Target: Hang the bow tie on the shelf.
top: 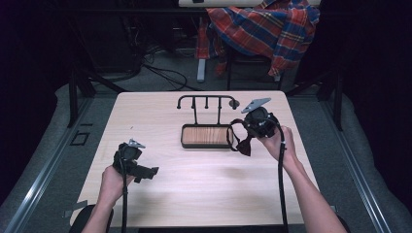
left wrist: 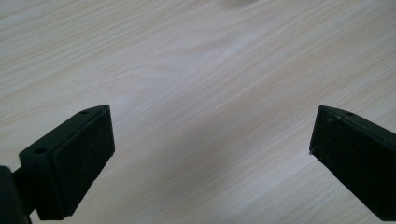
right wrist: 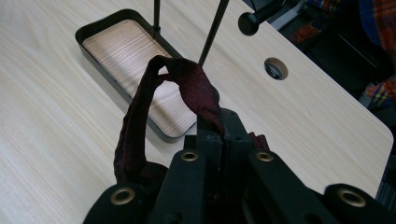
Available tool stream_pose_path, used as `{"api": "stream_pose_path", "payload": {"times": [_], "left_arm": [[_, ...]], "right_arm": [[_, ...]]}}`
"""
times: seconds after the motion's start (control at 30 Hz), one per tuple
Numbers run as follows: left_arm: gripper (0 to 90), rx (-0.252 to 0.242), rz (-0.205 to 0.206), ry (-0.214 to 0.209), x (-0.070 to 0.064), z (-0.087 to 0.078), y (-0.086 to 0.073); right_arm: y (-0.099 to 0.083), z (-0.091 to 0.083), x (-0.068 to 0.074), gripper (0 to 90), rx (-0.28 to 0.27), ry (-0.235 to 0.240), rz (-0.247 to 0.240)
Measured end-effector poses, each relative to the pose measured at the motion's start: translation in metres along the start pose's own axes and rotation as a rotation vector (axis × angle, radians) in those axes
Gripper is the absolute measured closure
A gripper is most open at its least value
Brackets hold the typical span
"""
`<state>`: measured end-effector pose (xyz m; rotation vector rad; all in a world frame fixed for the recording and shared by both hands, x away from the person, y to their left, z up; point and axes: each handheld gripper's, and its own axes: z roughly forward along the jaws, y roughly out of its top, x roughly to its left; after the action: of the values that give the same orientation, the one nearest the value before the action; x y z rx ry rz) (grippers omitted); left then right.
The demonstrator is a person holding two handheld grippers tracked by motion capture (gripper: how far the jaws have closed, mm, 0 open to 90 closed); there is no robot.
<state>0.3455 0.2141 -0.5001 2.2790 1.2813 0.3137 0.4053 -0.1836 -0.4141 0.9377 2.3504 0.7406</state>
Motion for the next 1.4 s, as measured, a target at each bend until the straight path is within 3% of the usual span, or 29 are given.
{"api": "stream_pose_path", "payload": {"times": [0.57,1.03,1.4], "left_arm": [[0.2,-0.003,0.0,0.004,0.0,0.001,0.0],[0.2,0.002,0.002,0.001,0.0,0.001,0.0],[0.2,0.003,0.003,0.005,0.0,0.001,0.0]], "right_arm": [[0.022,-0.002,-0.011,88.6,-0.029,-0.029,0.019],[0.034,0.007,-0.023,88.6,-0.04,-0.037,0.054],[0.036,0.023,-0.036,88.6,-0.039,-0.05,0.13]]}}
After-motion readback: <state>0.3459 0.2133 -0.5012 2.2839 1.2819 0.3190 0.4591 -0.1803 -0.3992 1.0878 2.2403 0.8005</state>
